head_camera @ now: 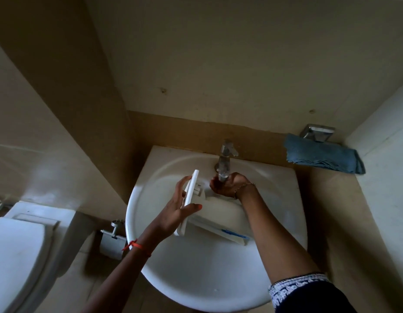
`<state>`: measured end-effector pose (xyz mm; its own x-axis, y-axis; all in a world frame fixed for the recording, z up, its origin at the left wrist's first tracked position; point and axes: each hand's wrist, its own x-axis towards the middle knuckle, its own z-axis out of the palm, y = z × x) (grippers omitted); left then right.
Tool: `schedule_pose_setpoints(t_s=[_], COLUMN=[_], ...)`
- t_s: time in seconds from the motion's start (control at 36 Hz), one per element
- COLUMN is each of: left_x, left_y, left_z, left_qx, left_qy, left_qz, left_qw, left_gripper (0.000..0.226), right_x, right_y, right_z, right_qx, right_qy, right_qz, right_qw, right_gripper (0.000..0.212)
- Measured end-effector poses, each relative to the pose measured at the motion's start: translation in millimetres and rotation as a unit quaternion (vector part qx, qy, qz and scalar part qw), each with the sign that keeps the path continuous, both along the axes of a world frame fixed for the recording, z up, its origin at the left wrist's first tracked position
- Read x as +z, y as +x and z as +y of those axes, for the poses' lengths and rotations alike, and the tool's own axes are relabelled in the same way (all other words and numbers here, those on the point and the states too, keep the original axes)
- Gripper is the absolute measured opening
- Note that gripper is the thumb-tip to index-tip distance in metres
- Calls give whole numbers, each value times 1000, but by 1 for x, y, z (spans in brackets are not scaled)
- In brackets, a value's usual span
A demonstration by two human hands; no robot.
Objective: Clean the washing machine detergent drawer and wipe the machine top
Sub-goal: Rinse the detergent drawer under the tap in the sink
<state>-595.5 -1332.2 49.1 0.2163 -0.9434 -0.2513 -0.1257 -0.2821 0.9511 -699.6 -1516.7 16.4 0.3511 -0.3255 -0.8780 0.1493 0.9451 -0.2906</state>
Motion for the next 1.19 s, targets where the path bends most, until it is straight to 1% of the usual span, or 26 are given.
schedule_pose_setpoints(t_s=[0.06,0.14,0.25,0.28,0.36,0.44,0.53,0.58,0.67,0.72,0.78,0.83,0.94,1.0,1.06,1.11,1.14,1.19], left_x=[-1,0,4,5,6,5,5,4,4,4,5,5,5,4,3,3,3,4], left_y=[-1,-1,-2,-2,-1,-1,-1,-1,0,0,0,0,-1,-1,-1,-1,-2,-2], left_z=[0,0,-3,-4,-7,-8,-9,-10,-10,-11,-11,-11,-10,-9,-9,-8,-8,-7], left_qx=[1,7,13,13,9,9,11,11,15,16,19,19,15,13,13,12,12,14], left_qy=[-1,1,6,8,14,16,17,18,16,15,13,14,13,11,7,3,2,2], left_qz=[-4,2,8,9,8,6,5,7,9,14,19,21,18,17,17,20,21,23], left_qw=[1000,1000,1000,1000,1000,1000,1000,1000,1000,1000,1000,1000,1000,1000,1000,1000,1000,1000], left_gripper=[68,66,66,69,78,79,84,89,84,83,79,77,75,78,78,78,79,79], right_x=[-4,-3,1,0,-4,3,21,35,55,71,80,83,83,78,67,55,50,38], right_y=[4,5,5,4,-6,-22,-36,-42,-44,-41,-40,-40,-45,-45,-42,-36,-33,-25], right_z=[-3,-4,-3,-3,-9,-13,-14,-12,-6,5,14,17,14,8,0,-6,-8,-12], right_qx=[-11,3,62,74,102,154,161,193,291,369,436,453,429,398,358,317,285,191], right_qy=[22,24,-1,-12,-37,-71,-76,-82,-130,-187,-243,-299,-361,-368,-345,-286,-250,-166], right_qz=[-21,-30,-28,-22,-6,-11,-18,-22,-7,26,62,111,196,227,240,230,210,135], right_qw=[999,999,998,997,994,985,984,977,948,910,864,833,804,809,834,874,901,958], right_gripper=[40,36,14,14,23,28,20,18,33,37,39,39,36,35,34,33,34,40])
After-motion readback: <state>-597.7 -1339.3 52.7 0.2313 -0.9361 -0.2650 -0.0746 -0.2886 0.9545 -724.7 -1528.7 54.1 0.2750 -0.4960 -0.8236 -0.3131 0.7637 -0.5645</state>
